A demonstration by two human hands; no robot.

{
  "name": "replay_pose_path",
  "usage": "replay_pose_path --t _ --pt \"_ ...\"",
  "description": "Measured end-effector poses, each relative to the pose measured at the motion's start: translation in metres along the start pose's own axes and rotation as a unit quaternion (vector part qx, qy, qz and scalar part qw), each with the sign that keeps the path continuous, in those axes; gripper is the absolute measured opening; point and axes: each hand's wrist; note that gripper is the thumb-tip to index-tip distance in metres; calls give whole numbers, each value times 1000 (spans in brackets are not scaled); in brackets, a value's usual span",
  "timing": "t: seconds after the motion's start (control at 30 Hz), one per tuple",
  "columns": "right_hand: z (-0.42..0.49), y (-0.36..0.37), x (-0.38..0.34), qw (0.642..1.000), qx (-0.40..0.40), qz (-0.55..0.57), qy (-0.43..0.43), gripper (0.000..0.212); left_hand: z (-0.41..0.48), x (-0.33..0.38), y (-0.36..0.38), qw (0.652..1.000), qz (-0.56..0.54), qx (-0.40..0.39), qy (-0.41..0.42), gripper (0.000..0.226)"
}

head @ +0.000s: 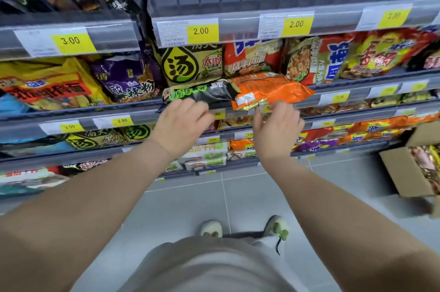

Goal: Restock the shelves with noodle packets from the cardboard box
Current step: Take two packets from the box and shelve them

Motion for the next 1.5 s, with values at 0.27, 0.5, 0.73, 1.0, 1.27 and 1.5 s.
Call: replay_pose_path --t 0.27,0.5,0.73,1.0,1.27,1.5 --pt "10 17 -1 994 -89 -2 -65 52 6 6 8 960 -38 -230 -153 65" --pt "57 26 -34 977 -172 -48 -112 61 44 -24 23 925 -126 -238 -269 70" --pt "76 37 -39 957 -230 -103 -143 66 42 -34 31 920 -170 -255 -243 78" --pt "64 14 -36 967 -197 -71 -143 59 35 -22 24 938 -187 -148 -252 51" --pt "53 -46 4 969 -201 -16 -146 45 73 19 -1 941 -236 -135 -200 51" --pt "47 -133 118 980 -168 -2 -106 39 150 124 -30 944 -273 -115 -143 47"
Point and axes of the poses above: each hand's wrist, its own z-axis towards the middle knuckle, its own y-axis out of the palm, x = y × z, and after that the axes turned 14 degrees about y, right-handed
